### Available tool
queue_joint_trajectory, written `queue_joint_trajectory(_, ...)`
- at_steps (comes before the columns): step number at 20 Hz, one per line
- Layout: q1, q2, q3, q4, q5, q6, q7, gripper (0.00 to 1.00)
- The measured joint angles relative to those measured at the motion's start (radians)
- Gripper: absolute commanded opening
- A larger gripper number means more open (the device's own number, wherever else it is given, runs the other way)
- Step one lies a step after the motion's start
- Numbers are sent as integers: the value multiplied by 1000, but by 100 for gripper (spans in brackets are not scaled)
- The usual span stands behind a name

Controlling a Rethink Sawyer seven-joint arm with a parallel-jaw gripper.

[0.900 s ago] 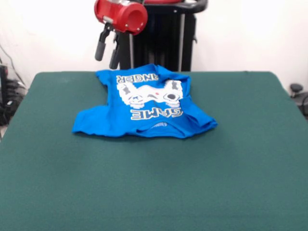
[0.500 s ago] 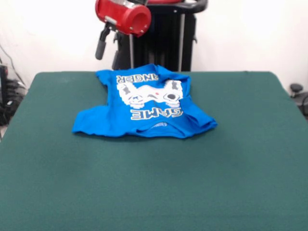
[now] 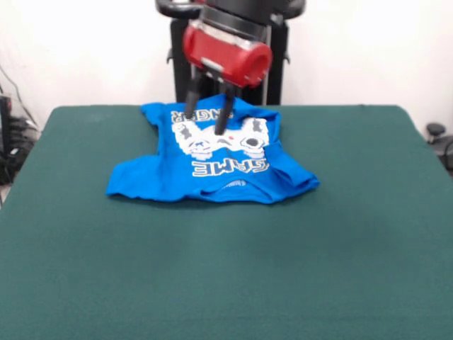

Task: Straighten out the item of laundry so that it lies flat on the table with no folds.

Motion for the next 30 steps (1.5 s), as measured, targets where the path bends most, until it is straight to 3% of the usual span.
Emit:
queue_joint_trajectory(11, 62, 110, 25, -28, 132, 95, 0, 100)
queue_joint_trajectory(18, 101, 156, 25, -30, 159, 102, 0, 100)
queue_joint_trajectory(30, 99, 174, 27, -29, 177, 101, 0, 100)
